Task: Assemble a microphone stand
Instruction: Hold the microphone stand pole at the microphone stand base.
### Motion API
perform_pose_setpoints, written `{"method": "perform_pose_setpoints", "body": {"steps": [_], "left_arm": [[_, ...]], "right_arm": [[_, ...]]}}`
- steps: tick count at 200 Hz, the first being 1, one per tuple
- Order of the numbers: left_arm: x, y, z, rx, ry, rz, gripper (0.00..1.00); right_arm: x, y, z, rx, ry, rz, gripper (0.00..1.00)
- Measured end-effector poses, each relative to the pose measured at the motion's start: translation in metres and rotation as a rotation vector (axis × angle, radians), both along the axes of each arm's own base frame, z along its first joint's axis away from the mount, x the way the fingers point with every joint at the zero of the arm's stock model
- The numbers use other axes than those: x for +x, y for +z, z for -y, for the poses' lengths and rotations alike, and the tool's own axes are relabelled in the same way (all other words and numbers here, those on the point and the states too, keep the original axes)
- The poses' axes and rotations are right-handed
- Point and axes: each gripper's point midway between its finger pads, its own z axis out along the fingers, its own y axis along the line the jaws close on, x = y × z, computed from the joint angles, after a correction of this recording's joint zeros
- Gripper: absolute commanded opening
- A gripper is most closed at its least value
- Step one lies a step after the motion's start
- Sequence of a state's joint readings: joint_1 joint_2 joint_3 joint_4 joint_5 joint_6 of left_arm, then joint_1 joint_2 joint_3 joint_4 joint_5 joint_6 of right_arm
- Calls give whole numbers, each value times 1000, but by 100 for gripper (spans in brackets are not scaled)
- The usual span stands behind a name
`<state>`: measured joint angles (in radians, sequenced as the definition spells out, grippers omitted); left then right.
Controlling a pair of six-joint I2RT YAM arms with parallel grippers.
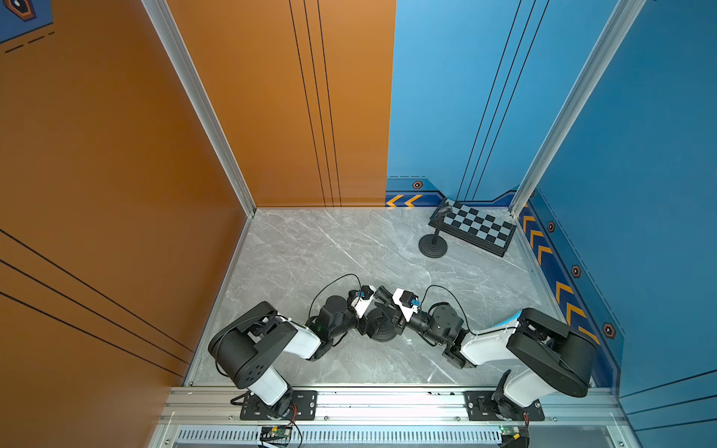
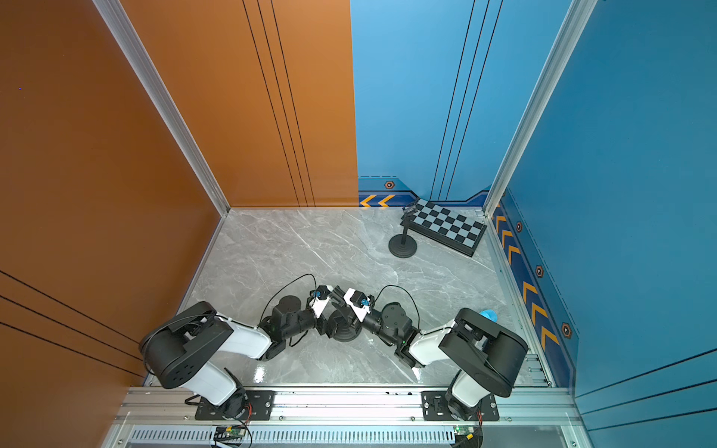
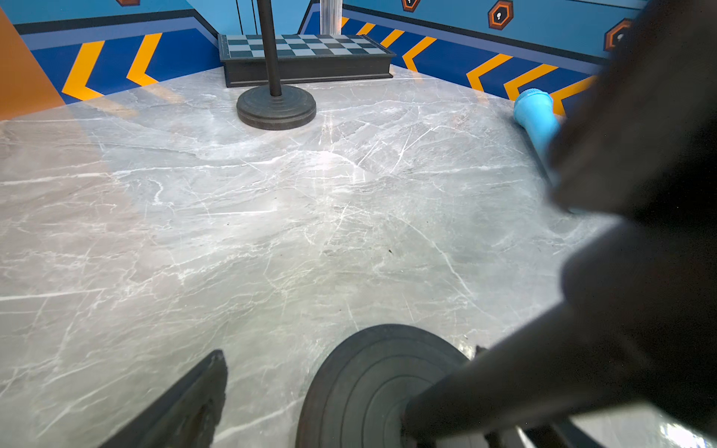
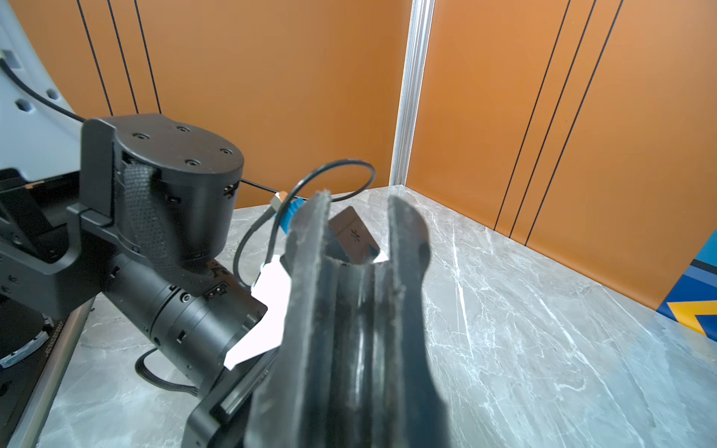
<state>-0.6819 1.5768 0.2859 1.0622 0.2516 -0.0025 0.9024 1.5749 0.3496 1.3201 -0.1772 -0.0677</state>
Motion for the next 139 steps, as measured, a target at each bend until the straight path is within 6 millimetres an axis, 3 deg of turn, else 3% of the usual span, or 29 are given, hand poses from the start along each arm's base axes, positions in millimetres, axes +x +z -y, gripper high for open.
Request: {"method": "perform_pose_setpoints", "body": {"steps": [69,139], "left_arm": [[-9,-1,-20,15,59,12,98],[-13,15,-30,6,84,75,98]], "right_arm": [[-1,-4,-9,25,38,1,4],[1,-6,-10,61,40,2,3]]}}
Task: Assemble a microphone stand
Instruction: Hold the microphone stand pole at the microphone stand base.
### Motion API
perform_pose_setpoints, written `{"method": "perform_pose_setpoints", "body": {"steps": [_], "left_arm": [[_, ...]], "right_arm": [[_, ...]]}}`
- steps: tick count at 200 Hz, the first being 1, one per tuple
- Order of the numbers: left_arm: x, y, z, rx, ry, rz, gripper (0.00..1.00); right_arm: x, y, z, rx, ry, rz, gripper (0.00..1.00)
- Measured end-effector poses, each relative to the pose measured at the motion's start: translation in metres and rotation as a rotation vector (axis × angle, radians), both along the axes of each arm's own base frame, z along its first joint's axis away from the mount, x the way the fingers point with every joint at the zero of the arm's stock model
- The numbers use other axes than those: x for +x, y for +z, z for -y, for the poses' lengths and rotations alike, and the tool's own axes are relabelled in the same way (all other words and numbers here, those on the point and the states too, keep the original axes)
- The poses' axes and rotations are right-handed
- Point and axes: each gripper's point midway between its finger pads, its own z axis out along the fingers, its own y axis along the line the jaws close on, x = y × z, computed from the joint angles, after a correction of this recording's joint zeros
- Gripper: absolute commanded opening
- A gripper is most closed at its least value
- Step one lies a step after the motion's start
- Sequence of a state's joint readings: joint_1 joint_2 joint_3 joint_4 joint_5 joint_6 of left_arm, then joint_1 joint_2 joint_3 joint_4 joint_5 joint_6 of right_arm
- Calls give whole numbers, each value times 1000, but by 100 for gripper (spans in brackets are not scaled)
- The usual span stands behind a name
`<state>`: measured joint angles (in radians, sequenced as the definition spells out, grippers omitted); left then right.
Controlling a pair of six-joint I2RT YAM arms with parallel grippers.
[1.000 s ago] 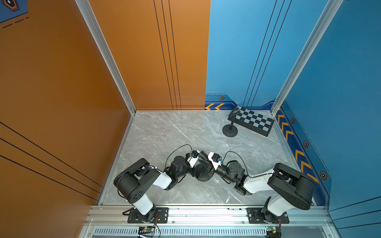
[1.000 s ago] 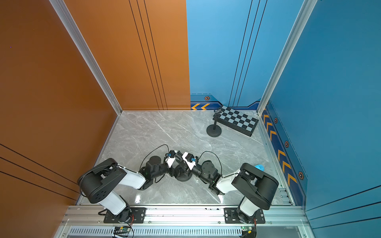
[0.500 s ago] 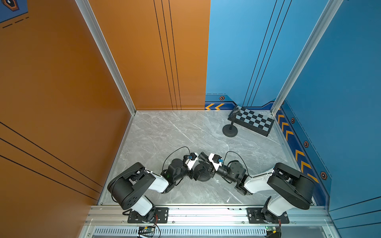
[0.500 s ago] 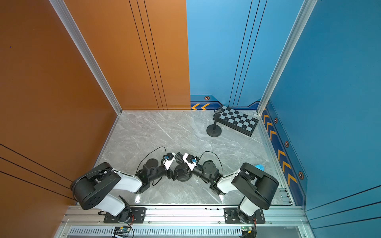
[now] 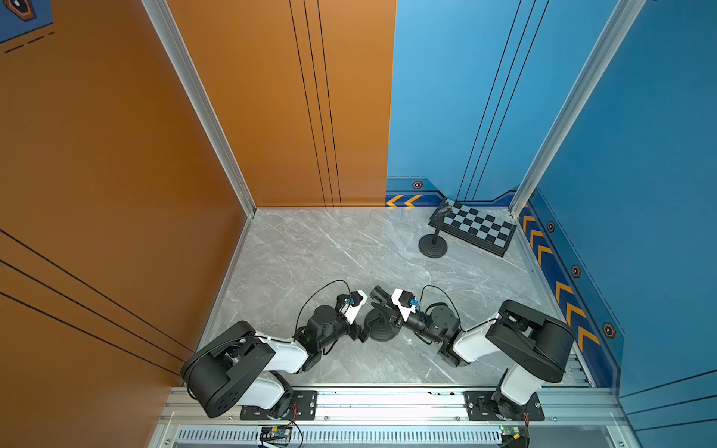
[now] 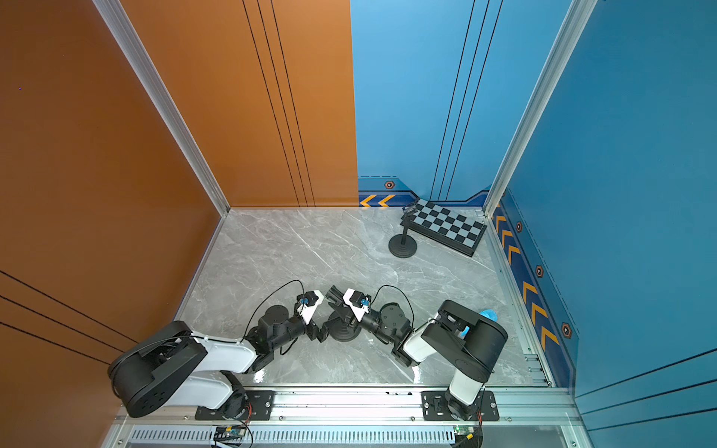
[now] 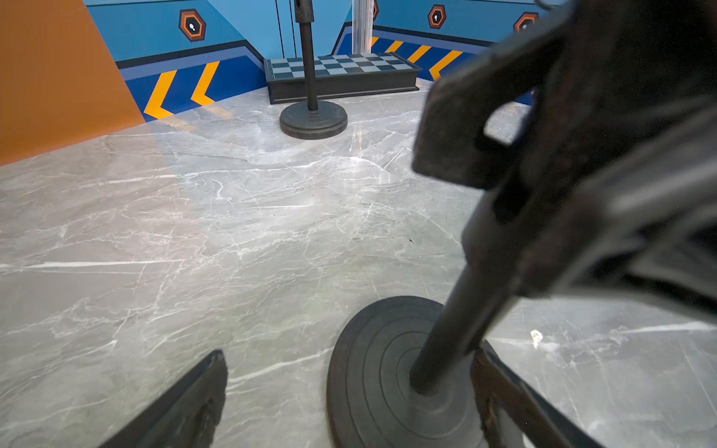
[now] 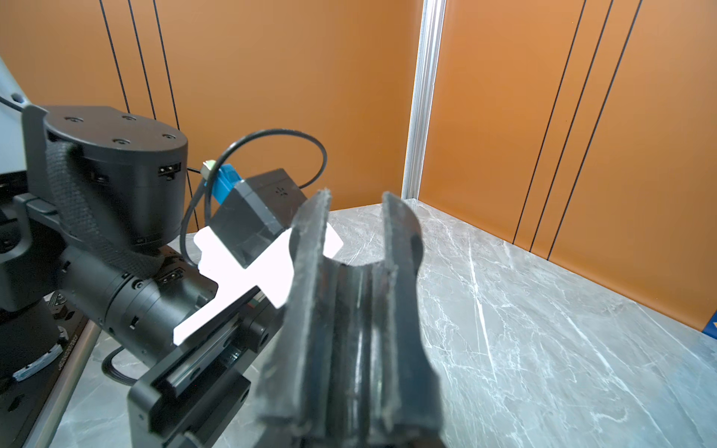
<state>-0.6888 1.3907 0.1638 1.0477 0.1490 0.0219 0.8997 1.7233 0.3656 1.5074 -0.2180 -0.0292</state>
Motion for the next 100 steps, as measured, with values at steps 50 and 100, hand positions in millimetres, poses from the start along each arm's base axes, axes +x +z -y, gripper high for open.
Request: {"method": "perform_pose_setpoints", "body": {"steps": [50,100], "left_arm": [[-2,-1,4,4,-32,0,98],[-5,3,20,-2,-126,6,98]], "right_arm": [[-5,-1,7,-34,2,43,0],[-7,-3,8,-84,33,47,0]]}}
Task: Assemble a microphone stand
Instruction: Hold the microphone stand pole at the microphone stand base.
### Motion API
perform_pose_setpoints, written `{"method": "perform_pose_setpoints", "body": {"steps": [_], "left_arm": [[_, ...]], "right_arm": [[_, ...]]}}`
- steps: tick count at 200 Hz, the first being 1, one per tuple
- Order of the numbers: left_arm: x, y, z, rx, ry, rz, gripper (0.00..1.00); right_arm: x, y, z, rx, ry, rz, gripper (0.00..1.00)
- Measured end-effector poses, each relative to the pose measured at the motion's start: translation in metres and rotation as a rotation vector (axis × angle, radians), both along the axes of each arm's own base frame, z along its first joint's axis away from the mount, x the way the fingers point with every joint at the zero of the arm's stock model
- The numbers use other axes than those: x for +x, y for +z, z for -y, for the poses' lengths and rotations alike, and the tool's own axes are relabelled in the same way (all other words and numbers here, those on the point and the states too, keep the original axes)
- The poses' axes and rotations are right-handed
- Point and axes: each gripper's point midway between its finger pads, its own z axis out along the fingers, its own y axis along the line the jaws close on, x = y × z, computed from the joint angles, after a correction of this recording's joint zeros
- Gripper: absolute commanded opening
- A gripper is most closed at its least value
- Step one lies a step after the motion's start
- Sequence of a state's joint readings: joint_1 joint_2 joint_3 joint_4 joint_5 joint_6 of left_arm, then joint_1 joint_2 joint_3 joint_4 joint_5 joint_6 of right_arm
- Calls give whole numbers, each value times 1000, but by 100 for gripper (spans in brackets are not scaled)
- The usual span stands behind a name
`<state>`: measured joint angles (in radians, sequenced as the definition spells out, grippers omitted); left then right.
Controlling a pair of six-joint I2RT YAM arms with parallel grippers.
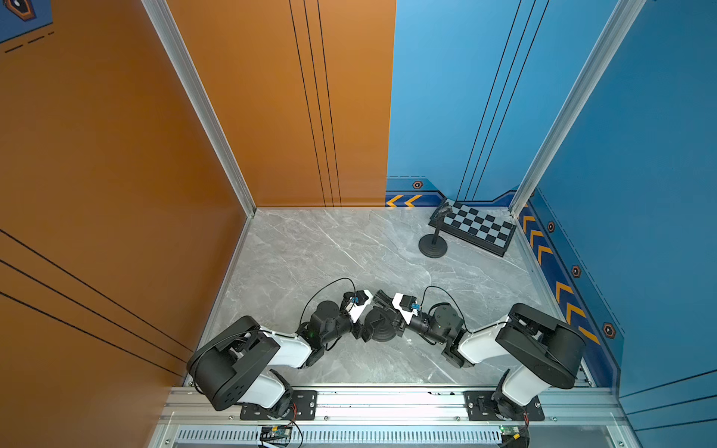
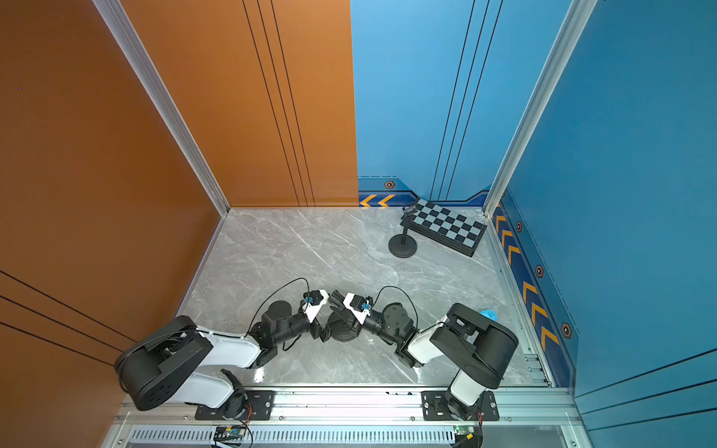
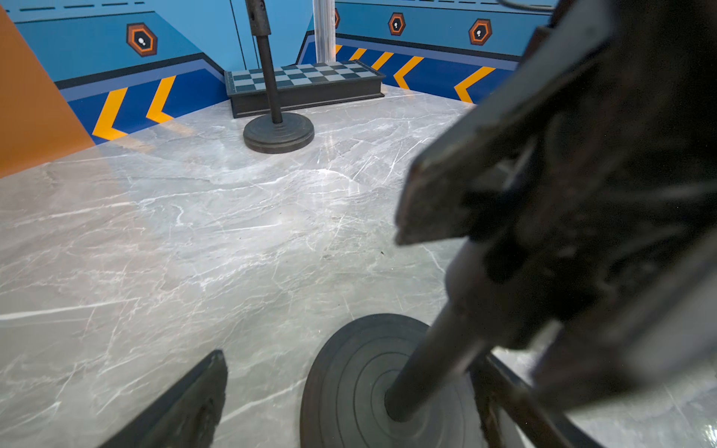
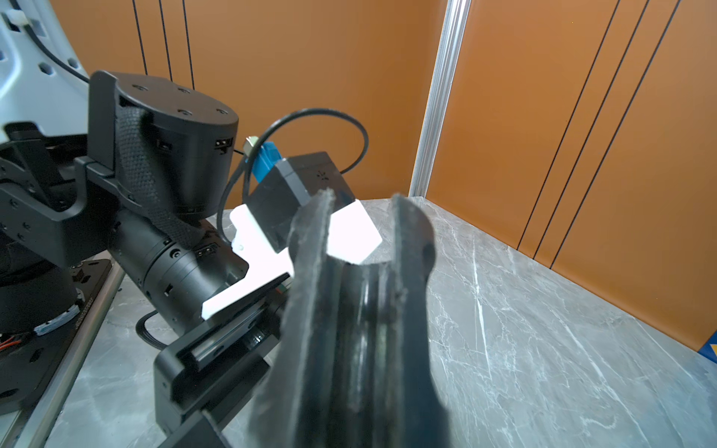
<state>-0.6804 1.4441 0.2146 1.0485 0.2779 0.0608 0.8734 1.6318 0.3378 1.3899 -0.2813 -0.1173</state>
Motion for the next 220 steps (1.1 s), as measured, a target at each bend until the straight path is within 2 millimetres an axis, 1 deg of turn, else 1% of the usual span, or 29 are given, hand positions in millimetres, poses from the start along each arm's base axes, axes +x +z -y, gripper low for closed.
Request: {"method": "perform_pose_setpoints", "body": {"steps": [22,42,85,114,129,143,153,177,191,204,210,220], "left_arm": [[-2,-7,3,16,-24,-10,98],[-3,-11,6,29,-47,-11,98],[9,-9,25,35,-100,14,98],[17,-12,37,14,-125,46,98],[18,-18,42,1,-146,67,98],[20,-24,52,-3,-170,73,99],[20,-25,63,-5,-192,92,99],[18,-15,88,-34,-242,147,100],[23,-7,94,-56,-242,170,95],[29,-5,97,-71,-234,180,88],[31,-5,97,-74,-229,184,77],[32,-7,96,-77,-223,176,66]], "right_arm": [[3,0,3,-28,-7,-5,0],[13,0,14,-48,-44,-15,0],[32,-1,34,-67,-101,-33,0],[46,-1,53,-32,-138,-52,0],[48,-1,56,-20,-142,-62,0],[47,-1,56,-15,-142,-65,0],[47,-1,57,-10,-144,-65,0],[47,-1,59,-3,-148,-70,0],[48,-1,60,-1,-150,-72,0],[48,-1,60,3,-153,-77,0],[48,-1,61,6,-157,-80,0],[49,-1,62,9,-162,-85,0]]}}
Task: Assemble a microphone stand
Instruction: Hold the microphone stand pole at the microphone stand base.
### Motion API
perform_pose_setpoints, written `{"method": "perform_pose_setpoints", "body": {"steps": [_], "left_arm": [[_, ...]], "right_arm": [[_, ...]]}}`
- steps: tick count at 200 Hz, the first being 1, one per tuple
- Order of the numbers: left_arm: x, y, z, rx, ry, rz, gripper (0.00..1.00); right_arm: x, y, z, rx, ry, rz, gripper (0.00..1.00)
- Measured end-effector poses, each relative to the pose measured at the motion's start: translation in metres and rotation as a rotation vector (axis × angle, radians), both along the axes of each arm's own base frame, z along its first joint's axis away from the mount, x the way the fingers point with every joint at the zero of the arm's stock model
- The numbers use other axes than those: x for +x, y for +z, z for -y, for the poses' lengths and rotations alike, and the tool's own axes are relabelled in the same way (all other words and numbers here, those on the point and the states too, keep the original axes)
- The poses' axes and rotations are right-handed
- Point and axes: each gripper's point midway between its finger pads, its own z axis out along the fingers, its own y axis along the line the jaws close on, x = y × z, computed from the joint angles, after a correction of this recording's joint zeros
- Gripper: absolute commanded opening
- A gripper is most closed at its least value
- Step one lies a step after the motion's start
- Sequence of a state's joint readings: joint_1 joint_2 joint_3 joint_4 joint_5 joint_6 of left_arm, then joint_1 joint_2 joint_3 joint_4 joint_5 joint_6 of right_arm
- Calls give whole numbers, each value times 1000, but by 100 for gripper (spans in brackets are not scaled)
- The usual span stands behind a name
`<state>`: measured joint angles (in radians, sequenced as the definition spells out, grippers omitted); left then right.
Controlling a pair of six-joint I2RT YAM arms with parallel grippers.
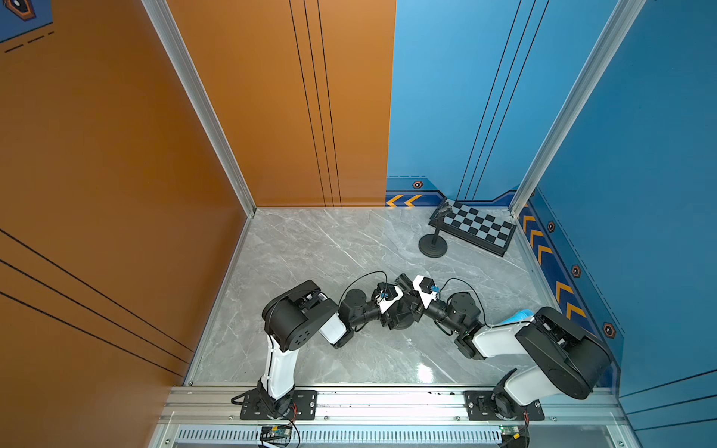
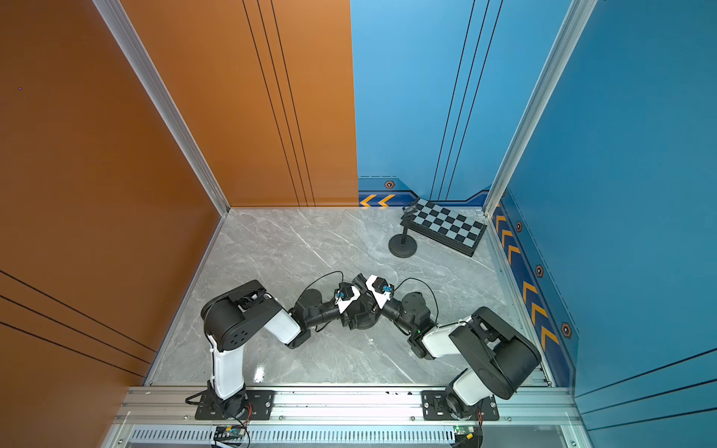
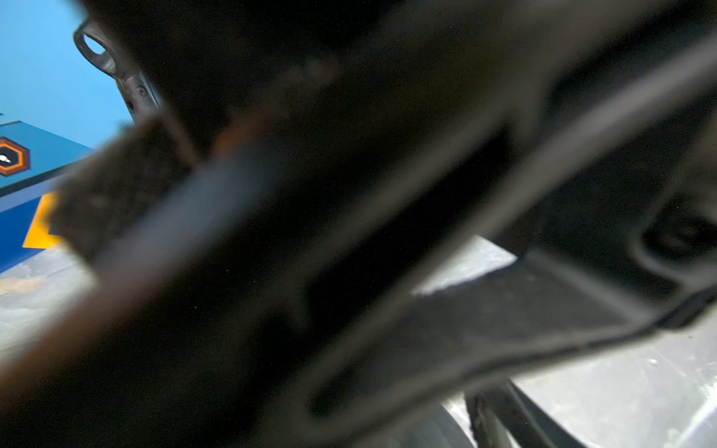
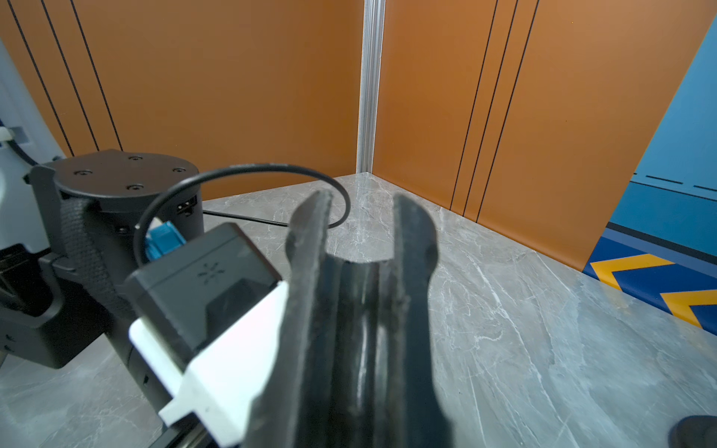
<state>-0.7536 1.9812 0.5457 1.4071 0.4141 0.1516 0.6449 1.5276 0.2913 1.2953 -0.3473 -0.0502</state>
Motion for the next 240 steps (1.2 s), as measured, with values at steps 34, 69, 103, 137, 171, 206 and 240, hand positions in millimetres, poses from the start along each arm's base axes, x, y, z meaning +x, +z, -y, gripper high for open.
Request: {"method": "perform_pose_setpoints", "body": {"steps": [34,69,103,137,171,206,240], "left_arm": [[4,-4,-2,5,26,0,37],[-2,-5,-1,-2,6,-25,19],[-4,-6,-4,-3,11,-19,19],[-4,-7,-15,3,35,-4,19],[-4,-7,-21,5,47,1,19],[-4,-7,-23,3,49,4,19],[0,-7,-27,0,51,-3,20]], "right_arm": [[0,0,1,6,-7,-4,0],[1,0,2,12,-12,-11,19],[-2,-15,-1,-43,22,-81,39],[-8,-42,-2,-116,72,-188,40],[-12,-42,-3,-131,88,-208,44],[-12,-33,3,-132,69,-202,46],[-12,-22,3,-124,70,-182,47]]}}
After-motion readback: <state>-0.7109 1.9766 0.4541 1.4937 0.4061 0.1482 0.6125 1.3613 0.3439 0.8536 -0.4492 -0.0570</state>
